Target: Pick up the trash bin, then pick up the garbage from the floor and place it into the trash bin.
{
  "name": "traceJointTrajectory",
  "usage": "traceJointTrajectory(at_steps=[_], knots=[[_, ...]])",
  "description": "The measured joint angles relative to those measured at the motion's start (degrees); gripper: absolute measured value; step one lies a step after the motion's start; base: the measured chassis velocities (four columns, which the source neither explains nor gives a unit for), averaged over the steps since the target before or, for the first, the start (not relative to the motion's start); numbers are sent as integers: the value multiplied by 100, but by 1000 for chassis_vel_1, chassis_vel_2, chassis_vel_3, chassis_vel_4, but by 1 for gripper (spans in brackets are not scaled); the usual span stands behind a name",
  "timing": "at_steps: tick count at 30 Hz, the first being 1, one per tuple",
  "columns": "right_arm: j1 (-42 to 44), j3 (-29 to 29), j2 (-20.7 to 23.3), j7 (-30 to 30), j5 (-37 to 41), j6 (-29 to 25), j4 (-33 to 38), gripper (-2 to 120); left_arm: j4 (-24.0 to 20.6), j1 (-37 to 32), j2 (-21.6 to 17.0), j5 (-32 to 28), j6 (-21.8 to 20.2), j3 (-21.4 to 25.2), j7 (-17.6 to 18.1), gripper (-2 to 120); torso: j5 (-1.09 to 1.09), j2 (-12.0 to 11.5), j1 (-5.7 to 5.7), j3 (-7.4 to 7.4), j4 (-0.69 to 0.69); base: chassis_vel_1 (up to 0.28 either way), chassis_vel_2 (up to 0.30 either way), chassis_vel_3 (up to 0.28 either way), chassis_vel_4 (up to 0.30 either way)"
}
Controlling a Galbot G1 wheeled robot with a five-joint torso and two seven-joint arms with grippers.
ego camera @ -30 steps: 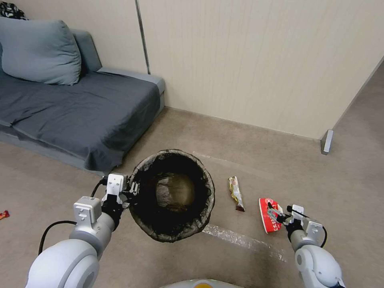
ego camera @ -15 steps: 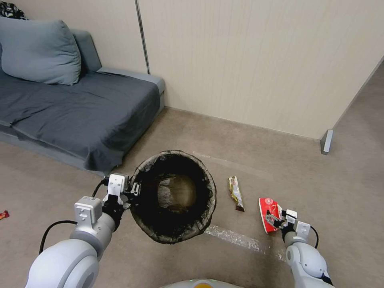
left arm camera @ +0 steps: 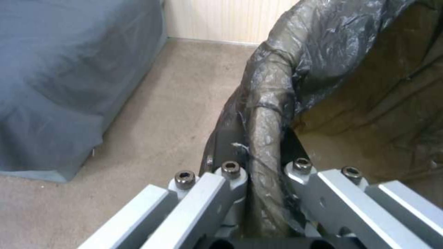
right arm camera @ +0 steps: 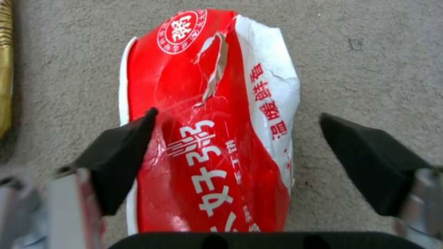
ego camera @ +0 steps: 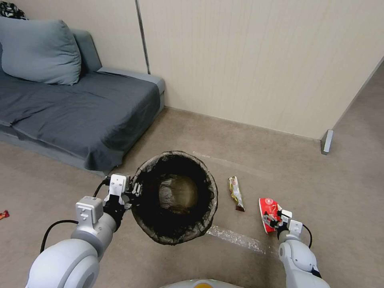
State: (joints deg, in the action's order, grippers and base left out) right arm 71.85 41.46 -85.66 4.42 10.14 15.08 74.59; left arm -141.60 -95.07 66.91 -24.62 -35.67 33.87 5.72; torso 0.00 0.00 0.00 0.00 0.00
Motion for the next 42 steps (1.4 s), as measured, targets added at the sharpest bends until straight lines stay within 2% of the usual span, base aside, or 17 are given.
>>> traceJointTrajectory(at_steps=[1, 4, 6, 8, 10, 12, 17, 19, 21, 23, 31, 34, 36, 37, 38, 40, 42], knots=[[0, 0, 0, 0, 0, 0, 0, 84, 0, 0, 0, 0, 0, 0, 0, 2, 0, 0, 0, 0, 0, 0, 0, 0, 0], [-11, 1, -4, 2, -4, -16, -48, 69, 19, 11, 6, 4, 0, 0, -7, 2, 0, 0, 0, 0, 0, 0, 0, 0, 0], [-16, 2, -5, 2, -4, -20, -60, 66, 22, 13, 7, 4, 0, 0, -8, 2, 0, 0, 0, 0, 0, 0, 0, 0, 0], [-32, 9, -4, 2, -7, -36, -82, 54, 28, 21, 7, 4, 0, -1, -12, 2, 0, 0, 0, 0, 0, 0, 0, 0, 0], [-32, 13, -1, 5, -7, -40, -83, 50, 34, 25, 8, 4, 0, -4, -13, 2, 0, 0, 0, 0, 0, 0, 0, 0, 0], [-33, 20, 7, 23, -7, -54, -83, 39, 52, 31, 10, 8, 0, -14, -16, 2, 0, 0, 0, 0, 0, 0, 0, 0, 0], [-27, 29, 20, 29, -7, -76, -83, 27, 66, 32, 13, 13, 0, -37, -29, 2, 0, 0, 0, 0, 0, 0, 0, 0, 0], [-14, 37, 21, 39, -8, -122, -104, 15, 80, 33, 11, 19, 0, -53, -44, 2, 0, 0, 0, 0, 0, 0, 0, 0, 0], [-13, 37, 21, 39, -8, -124, -105, 13, 81, 33, 11, 19, 0, -53, -45, 2, 0, 0, 0, 0, 0, 0, 0, 0, 0], [2, 49, 19, 88, -20, -188, -115, 1, 89, 32, 4, 21, 0, -57, -48, 2, 0, 0, 0, -1, 0, 0, 0, 0, 0], [121, 66, 59, 146, -63, -272, 148, 0, 112, 30, -4, 28, 0, -77, -54, 2, 1, 0, 0, 0, -1, 0, 0, 0, 0], [433, 59, 197, 185, -99, -316, 897, 0, 131, 46, -6, 33, -2, -97, -57, 2, 2, 0, 0, 0, -2, 0, 0, 0, 0], [479, 57, 225, 184, -84, -304, 1029, 0, 132, 47, -8, 34, -3, -98, -57, 2, 1, 0, 0, 0, -2, 0, 0, 0, 0], [644, 48, 334, 185, 32, -241, 1608, 0, 140, 48, -10, 39, -9, -106, -57, 2, 0, 0, 0, -1, -2, 0, 0, 0, 0], [644, 48, 334, 185, 32, -241, 1608, 0, 140, 48, -10, 39, -9, -106, -57, 2, 0, 0, 0, -1, -2, 0, 0, 0, 0], [808, 38, 541, 230, 121, -223, 2487, 0, 161, 51, -17, 80, -16, -151, -57, 2, -3, 0, 0, -1, 0, 0, 0, 0, 0], [855, 38, 623, 235, 169, -195, 2778, 0, 168, 51, -20, 101, -18, -168, -58, 2, -1, 0, 0, -1, 0, 0, 0, 0, 0]])
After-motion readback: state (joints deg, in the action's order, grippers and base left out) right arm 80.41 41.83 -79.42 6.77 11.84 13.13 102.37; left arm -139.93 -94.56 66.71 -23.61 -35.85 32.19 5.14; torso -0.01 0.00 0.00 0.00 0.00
